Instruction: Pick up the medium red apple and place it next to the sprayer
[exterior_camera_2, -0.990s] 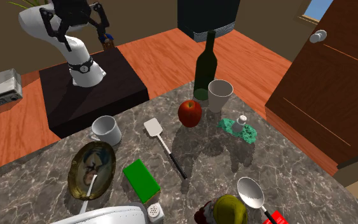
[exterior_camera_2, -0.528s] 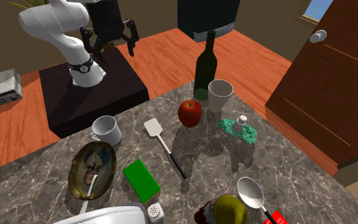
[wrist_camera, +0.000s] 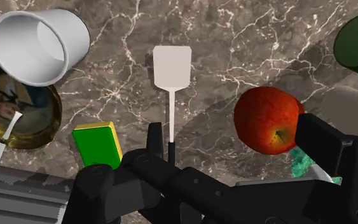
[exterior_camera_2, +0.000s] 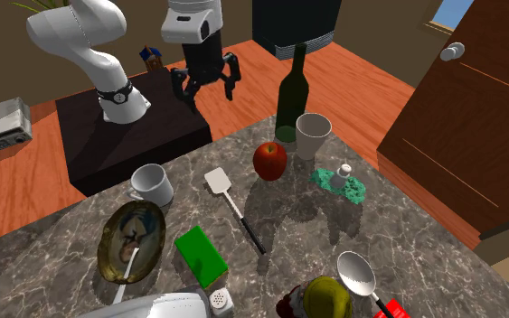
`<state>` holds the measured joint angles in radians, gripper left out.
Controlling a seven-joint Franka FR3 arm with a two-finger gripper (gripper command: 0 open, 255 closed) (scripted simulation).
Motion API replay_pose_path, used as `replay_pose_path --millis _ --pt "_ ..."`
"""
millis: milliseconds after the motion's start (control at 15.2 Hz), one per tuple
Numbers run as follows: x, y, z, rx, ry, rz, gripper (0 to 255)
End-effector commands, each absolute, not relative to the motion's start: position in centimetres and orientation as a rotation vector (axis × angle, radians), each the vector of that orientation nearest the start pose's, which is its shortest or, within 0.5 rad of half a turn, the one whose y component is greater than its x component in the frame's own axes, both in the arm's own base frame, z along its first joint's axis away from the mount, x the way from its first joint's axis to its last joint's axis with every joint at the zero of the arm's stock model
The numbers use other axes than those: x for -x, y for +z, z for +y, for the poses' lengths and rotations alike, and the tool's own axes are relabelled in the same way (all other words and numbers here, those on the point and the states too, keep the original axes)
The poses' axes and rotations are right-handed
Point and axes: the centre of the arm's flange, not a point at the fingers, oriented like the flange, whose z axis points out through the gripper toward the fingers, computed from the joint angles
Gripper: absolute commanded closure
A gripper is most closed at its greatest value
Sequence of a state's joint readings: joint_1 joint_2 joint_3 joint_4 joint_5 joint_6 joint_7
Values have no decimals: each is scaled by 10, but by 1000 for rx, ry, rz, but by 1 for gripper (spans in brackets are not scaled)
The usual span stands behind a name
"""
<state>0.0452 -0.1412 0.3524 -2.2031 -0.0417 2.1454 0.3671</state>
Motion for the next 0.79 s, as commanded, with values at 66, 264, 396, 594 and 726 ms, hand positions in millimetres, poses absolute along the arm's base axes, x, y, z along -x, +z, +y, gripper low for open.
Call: replay_pose_path --millis 66,264,396,594,726 --pt "-494 425 227 3176 -159 -69 0" --pt "-515 406 253 3167 -158 -60 0" --pt "-530 394 270 3161 -158 -54 0" --pt "-552 376 296 3152 -157 -46 0" --pt "-559 366 304 3149 -157 -43 0"
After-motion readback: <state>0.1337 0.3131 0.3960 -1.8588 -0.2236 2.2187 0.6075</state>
